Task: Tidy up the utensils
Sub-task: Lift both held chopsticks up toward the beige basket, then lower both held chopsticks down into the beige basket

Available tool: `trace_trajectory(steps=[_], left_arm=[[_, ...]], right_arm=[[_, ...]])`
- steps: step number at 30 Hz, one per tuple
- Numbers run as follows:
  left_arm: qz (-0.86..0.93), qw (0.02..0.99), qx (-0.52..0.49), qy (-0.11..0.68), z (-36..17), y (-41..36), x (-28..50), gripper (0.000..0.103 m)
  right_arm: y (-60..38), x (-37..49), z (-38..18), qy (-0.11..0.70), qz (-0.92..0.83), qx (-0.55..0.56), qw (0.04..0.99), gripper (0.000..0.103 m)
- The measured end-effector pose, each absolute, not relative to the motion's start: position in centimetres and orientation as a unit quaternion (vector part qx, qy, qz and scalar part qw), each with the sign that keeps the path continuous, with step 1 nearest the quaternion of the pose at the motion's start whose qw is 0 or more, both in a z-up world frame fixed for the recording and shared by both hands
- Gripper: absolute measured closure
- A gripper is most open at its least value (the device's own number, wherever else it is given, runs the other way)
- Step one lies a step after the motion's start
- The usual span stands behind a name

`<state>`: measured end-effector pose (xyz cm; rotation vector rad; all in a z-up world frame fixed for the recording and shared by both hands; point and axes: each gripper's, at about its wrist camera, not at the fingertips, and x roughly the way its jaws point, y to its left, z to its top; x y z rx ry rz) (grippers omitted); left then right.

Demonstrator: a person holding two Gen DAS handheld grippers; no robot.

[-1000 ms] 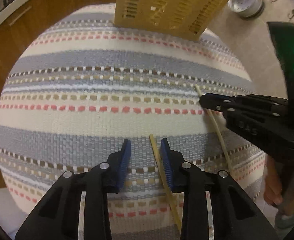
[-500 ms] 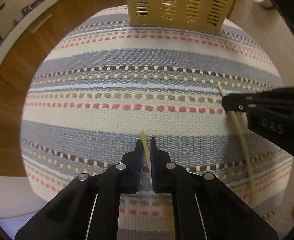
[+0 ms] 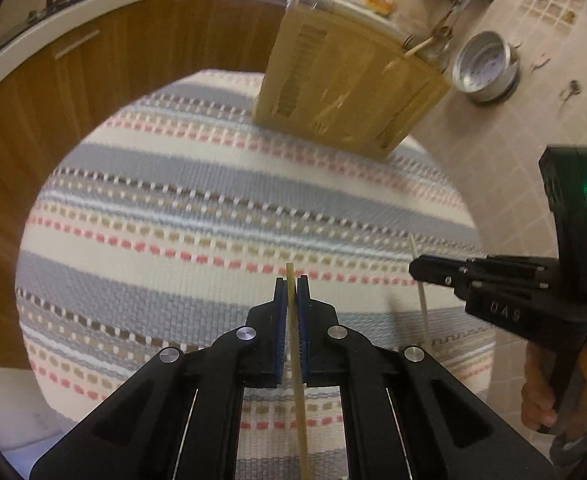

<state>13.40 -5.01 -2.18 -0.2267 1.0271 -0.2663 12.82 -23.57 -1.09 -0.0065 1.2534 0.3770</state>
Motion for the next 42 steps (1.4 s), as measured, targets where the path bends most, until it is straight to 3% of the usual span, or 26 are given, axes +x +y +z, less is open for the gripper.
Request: trace_trajectory(steps=[15, 33, 42], left_arm=[[-0.183, 0.897, -0.092, 0.392, 8.1, -5.1, 13.2, 0.1], [-0.234, 0.946, -0.069, 0.215, 21.8, -4.0, 22.6, 0.1], [-0.234, 0.963, -0.056, 0.12, 24.5, -5.4, 26.0, 0.1]], right_arm=[[-24.7, 10.3, 9.5, 0.505, 0.159, 0.023, 0.848, 0.099], [-24.0, 16.0, 24.9, 0.361, 0.092, -0.009, 0.928, 0.099], [-23.2, 20.1, 25.4, 0.304, 0.083, 0.002, 0.949, 0.099]])
